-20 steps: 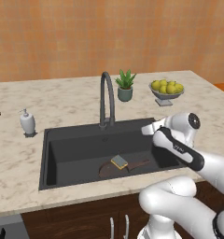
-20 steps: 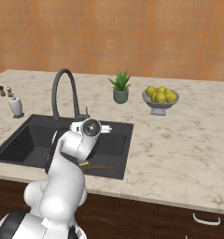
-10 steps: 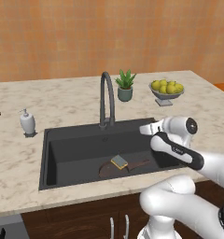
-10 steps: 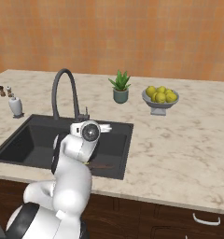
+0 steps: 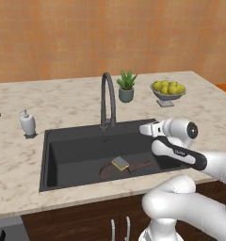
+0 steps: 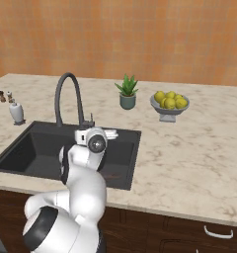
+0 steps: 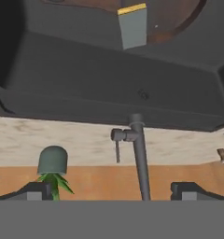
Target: Pick the pan and sponge and place them into the sink. Then turn on the water.
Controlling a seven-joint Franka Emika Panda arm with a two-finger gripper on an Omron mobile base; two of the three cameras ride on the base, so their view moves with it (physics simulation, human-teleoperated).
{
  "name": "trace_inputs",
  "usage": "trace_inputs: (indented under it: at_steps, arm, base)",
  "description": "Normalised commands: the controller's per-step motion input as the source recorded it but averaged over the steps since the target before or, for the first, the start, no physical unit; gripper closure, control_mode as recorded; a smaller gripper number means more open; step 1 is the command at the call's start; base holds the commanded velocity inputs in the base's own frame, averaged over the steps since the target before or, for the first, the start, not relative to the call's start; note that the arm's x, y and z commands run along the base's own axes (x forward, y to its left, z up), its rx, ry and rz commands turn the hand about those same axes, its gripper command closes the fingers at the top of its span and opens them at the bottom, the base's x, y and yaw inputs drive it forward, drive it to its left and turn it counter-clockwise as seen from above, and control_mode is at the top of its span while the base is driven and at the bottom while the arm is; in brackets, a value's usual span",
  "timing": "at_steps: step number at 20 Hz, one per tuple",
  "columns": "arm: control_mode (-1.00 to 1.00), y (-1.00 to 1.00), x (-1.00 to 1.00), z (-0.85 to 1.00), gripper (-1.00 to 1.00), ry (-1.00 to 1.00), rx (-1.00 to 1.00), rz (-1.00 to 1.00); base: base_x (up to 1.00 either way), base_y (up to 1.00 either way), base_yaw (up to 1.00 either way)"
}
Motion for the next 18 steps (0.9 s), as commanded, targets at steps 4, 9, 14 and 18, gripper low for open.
trace_inputs:
  at_steps: [4,9,14,18]
  arm:
    - [-1.00,0.35,0.00,0.00,-1.00,-0.16,0.00,0.08]
    - [-1.00,0.25,0.00,0.05,-1.00,-0.16,0.00,0.14]
    - [-1.00,0.01,0.00,0.02,-1.00,-0.15,0.00,0.08]
    - [-1.00,0.09,0.26,0.00,-1.00,-0.01,0.00,0.00]
  base:
    - [0.00,0.00,0.00]
    - [0.00,0.00,0.00]
    - [0.00,0.00,0.00]
    - [0.00,0.00,0.00]
